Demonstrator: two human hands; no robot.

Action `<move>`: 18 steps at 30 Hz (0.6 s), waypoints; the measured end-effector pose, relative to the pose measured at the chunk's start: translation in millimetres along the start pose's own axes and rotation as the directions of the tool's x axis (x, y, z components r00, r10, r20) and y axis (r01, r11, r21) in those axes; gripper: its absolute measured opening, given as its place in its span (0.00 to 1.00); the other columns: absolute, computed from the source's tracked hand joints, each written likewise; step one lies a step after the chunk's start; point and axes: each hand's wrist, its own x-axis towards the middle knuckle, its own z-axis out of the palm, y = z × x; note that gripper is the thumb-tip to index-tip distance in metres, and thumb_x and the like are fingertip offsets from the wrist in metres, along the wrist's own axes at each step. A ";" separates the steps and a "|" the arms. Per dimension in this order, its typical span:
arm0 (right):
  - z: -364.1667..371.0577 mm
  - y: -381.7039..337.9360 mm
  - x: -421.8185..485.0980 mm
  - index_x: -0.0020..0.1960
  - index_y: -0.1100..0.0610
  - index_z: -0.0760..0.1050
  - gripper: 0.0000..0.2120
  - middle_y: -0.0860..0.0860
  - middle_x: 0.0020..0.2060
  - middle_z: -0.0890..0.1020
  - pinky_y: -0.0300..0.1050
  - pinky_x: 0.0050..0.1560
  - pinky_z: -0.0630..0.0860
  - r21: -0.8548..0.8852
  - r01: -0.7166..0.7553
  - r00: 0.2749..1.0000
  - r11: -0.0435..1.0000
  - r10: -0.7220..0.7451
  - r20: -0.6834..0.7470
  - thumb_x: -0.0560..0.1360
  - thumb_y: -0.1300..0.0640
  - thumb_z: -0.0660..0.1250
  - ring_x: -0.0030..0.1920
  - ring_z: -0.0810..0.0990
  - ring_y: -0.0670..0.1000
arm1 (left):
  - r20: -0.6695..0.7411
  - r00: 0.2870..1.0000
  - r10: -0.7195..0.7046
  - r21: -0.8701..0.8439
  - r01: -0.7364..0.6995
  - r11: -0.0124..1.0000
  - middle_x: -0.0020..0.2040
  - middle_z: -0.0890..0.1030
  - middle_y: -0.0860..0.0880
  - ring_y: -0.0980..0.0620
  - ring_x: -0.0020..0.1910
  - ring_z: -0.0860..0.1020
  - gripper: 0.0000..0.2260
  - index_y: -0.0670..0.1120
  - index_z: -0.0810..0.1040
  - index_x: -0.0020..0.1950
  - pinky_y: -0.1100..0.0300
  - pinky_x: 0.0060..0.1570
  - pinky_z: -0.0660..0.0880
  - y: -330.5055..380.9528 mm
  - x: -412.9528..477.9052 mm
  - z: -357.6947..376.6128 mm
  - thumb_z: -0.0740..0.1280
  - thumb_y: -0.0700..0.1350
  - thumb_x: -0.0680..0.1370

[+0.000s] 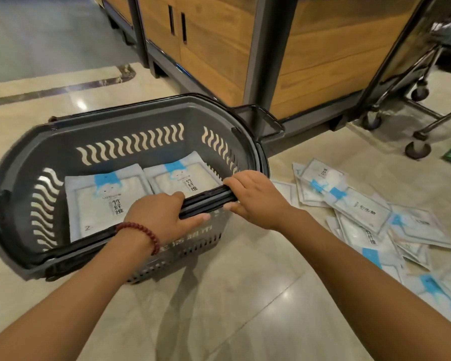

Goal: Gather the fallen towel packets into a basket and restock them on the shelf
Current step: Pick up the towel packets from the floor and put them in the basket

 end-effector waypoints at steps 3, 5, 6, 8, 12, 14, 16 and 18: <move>5.3 7.5 27.9 0.65 0.55 0.68 0.25 0.51 0.59 0.74 0.47 0.62 0.62 0.026 -0.052 0.999 0.998 0.052 -0.002 0.76 0.40 0.59 0.60 0.70 0.53 | -0.011 1.000 0.024 0.002 -0.024 1.000 0.31 0.71 0.57 0.59 0.29 0.70 0.37 0.56 0.67 0.45 0.62 0.27 0.69 -21.2 33.3 0.5 0.35 0.80 0.57; 4.9 12.2 35.6 0.65 0.54 0.69 0.24 0.50 0.58 0.74 0.46 0.61 0.62 0.051 -0.077 0.997 0.996 0.076 0.004 0.75 0.40 0.60 0.59 0.70 0.52 | -0.008 0.999 0.042 -0.012 -0.042 0.999 0.31 0.71 0.57 0.58 0.29 0.70 0.37 0.56 0.67 0.44 0.62 0.27 0.68 -25.3 45.3 -0.1 0.35 0.80 0.58; 4.4 16.3 39.3 0.64 0.54 0.69 0.24 0.50 0.58 0.74 0.46 0.61 0.62 0.077 -0.096 0.995 0.992 0.096 0.010 0.75 0.40 0.60 0.59 0.70 0.52 | -0.003 0.999 0.053 -0.022 -0.053 0.998 0.31 0.70 0.57 0.57 0.29 0.70 0.37 0.56 0.67 0.44 0.62 0.27 0.68 -26.0 52.4 -0.2 0.35 0.80 0.58; 3.5 22.9 41.3 0.63 0.54 0.70 0.23 0.50 0.57 0.75 0.46 0.60 0.62 0.129 -0.129 0.992 0.983 0.129 0.011 0.75 0.40 0.62 0.58 0.70 0.52 | 0.012 0.998 0.069 -0.031 -0.068 0.997 0.30 0.69 0.56 0.56 0.28 0.70 0.36 0.56 0.65 0.43 0.62 0.25 0.65 -22.7 61.8 -0.7 0.34 0.80 0.58; -0.5 44.4 40.9 0.63 0.51 0.70 0.23 0.48 0.58 0.75 0.44 0.62 0.62 0.158 -0.156 0.987 0.975 0.149 0.056 0.74 0.40 0.63 0.59 0.69 0.49 | 0.039 0.997 0.072 -0.031 -0.071 0.997 0.29 0.66 0.55 0.52 0.29 0.70 0.37 0.54 0.64 0.44 0.60 0.26 0.65 -1.8 73.9 -3.5 0.32 0.78 0.58; -4.6 61.4 40.1 0.64 0.52 0.69 0.23 0.48 0.58 0.74 0.43 0.62 0.61 0.141 -0.149 0.988 0.979 0.142 0.064 0.74 0.40 0.63 0.59 0.69 0.49 | 0.032 0.998 0.059 -0.039 -0.057 0.998 0.29 0.66 0.55 0.52 0.30 0.70 0.37 0.54 0.64 0.45 0.59 0.26 0.66 11.9 82.5 -6.3 0.32 0.78 0.59; -6.9 77.4 38.9 0.65 0.52 0.69 0.24 0.48 0.59 0.74 0.43 0.63 0.61 0.126 -0.142 0.990 0.982 0.137 0.046 0.74 0.40 0.63 0.59 0.69 0.49 | 0.026 0.998 0.051 -0.033 -0.050 0.998 0.29 0.67 0.55 0.53 0.29 0.69 0.36 0.54 0.64 0.45 0.60 0.25 0.64 23.3 91.7 -8.4 0.33 0.78 0.60; -5.8 88.7 36.2 0.65 0.52 0.69 0.24 0.49 0.59 0.74 0.43 0.62 0.61 0.131 -0.132 0.991 0.983 0.130 0.024 0.74 0.41 0.63 0.60 0.69 0.49 | 0.036 0.998 0.042 -0.020 -0.041 0.999 0.29 0.67 0.56 0.55 0.28 0.68 0.35 0.55 0.64 0.45 0.61 0.24 0.63 32.1 97.1 -9.0 0.34 0.78 0.60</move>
